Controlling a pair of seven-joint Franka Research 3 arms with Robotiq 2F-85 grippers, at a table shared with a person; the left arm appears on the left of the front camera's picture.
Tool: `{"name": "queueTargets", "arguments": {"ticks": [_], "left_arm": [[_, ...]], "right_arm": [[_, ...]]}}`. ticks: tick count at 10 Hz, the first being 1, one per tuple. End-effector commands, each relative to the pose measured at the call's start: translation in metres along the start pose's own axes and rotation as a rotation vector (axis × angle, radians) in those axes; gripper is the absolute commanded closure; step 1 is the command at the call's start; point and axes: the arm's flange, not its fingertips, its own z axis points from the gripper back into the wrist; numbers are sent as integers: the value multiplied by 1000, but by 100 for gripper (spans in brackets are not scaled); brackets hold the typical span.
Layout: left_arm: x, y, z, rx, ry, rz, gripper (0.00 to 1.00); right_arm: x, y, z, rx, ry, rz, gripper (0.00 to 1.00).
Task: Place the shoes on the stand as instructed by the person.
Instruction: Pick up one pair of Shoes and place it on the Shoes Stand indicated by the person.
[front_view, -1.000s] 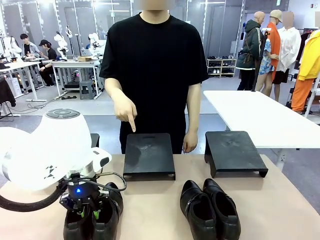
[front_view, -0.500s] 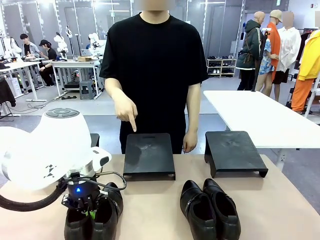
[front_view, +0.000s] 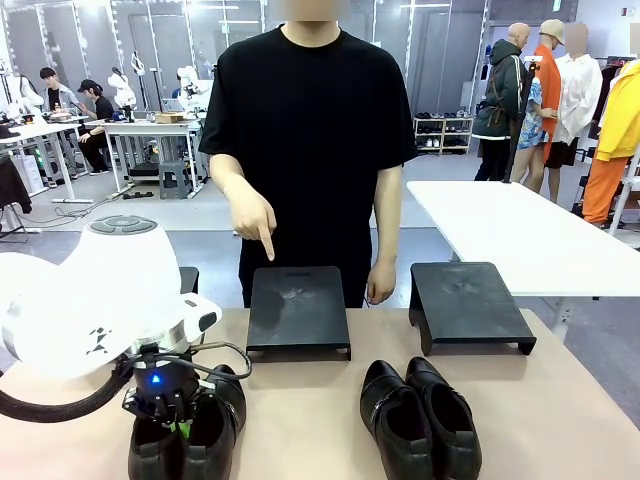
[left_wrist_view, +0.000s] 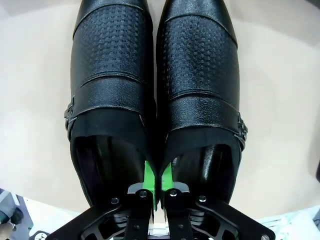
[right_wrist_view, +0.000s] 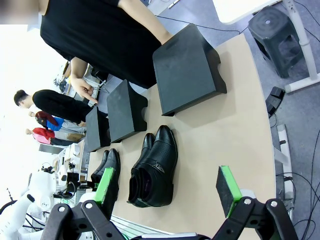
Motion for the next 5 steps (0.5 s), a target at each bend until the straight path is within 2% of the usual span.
{"name": "queueTargets", "arguments": {"ticks": [1,3,5], "left_arm": [[0,0,0,1,0,0,93],[1,-17,36,-7,-116,-65,94],[13,-26,62,25,-158,-78,94]], "right_arm": [[-1,-1,1,7,-3,-3,0],[-1,-1,1,7,-3,-3,0],[-1,-1,1,7,-3,-3,0]]}}
